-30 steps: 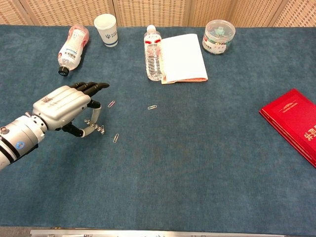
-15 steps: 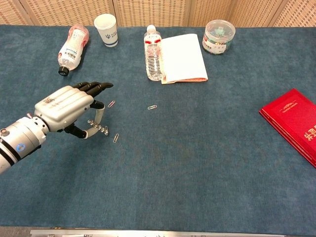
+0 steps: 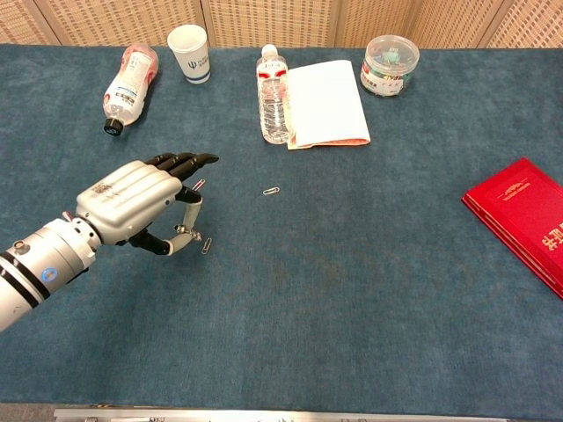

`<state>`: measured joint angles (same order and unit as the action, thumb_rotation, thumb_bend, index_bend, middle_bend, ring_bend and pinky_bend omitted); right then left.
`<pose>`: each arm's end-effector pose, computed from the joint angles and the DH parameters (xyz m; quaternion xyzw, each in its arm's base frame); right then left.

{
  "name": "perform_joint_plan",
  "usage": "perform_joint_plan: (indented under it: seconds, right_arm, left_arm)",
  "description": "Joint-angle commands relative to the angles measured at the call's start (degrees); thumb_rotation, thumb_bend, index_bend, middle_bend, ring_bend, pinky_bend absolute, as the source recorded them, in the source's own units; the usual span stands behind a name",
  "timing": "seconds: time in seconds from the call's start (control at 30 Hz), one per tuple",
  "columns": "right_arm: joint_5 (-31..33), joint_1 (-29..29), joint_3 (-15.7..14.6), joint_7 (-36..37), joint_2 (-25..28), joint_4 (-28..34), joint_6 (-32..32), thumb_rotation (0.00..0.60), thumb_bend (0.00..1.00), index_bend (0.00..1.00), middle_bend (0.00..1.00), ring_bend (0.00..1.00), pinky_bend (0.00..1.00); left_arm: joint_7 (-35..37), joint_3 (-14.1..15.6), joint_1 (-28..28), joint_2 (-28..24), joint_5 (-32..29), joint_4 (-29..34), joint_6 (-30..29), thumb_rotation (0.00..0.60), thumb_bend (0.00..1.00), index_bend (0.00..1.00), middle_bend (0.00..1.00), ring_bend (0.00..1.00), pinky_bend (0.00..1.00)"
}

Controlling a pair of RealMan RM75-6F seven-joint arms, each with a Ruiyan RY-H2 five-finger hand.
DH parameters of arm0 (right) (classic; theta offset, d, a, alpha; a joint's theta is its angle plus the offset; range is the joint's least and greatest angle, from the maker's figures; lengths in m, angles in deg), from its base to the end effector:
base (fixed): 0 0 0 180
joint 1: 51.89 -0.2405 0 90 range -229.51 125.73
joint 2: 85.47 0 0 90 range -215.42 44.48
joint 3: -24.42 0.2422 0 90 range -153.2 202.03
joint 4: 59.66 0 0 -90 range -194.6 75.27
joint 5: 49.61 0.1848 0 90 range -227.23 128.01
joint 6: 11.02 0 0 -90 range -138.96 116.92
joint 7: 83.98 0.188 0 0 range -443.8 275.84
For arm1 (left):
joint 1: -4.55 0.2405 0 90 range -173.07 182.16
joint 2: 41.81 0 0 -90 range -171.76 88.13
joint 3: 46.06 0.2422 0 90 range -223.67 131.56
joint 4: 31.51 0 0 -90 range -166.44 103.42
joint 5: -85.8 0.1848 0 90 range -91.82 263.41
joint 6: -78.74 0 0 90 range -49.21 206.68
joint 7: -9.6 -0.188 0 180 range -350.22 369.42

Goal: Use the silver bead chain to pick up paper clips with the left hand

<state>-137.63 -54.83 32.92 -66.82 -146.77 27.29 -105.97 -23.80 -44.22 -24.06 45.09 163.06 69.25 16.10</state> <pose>-0.2813 -0.2247 0.2428 0.5212 -0.3441 0.5170 0.5853 -0.1391 0.2513 -0.0252 -0.8020 -0.3336 -0.3329 0.3669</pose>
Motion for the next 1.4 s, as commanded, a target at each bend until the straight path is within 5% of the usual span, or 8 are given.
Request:
perform_joint_plan:
  seconds: [0.03, 1.07, 1.4]
  right_arm:
    - [0.0, 0.0, 0.0, 0.1, 0.1, 0.0, -0.1, 0.600, 0.17, 0.39, 0.32, 0.26, 0.38]
    - [0.4, 0.0, 0.3, 0.5, 0.1, 0.0, 0.3, 0.600, 0.17, 0.39, 0.32, 0.26, 0.38]
    - [0.6, 0.1, 0.4, 1.0, 0.2, -0.1, 0.2, 0.600, 0.17, 0.39, 0.32, 0.26, 0.38]
  left_arm:
    - [0.3, -0.1, -0.2, 0.5, -0.1, -0.6, 0.4, 0.600, 0.36, 0.57, 0.00, 0.00, 0.09]
    - [1.7, 0.7, -0.3, 2.7, -0.3, -2.6, 1.4, 0.600, 0.36, 0.57, 0.00, 0.00, 0.09]
    - [1.0, 0.2, 1.2, -1.6, 0.5, 0.5, -2.4, 0.600, 0.36, 0.57, 0.00, 0.00, 0.09]
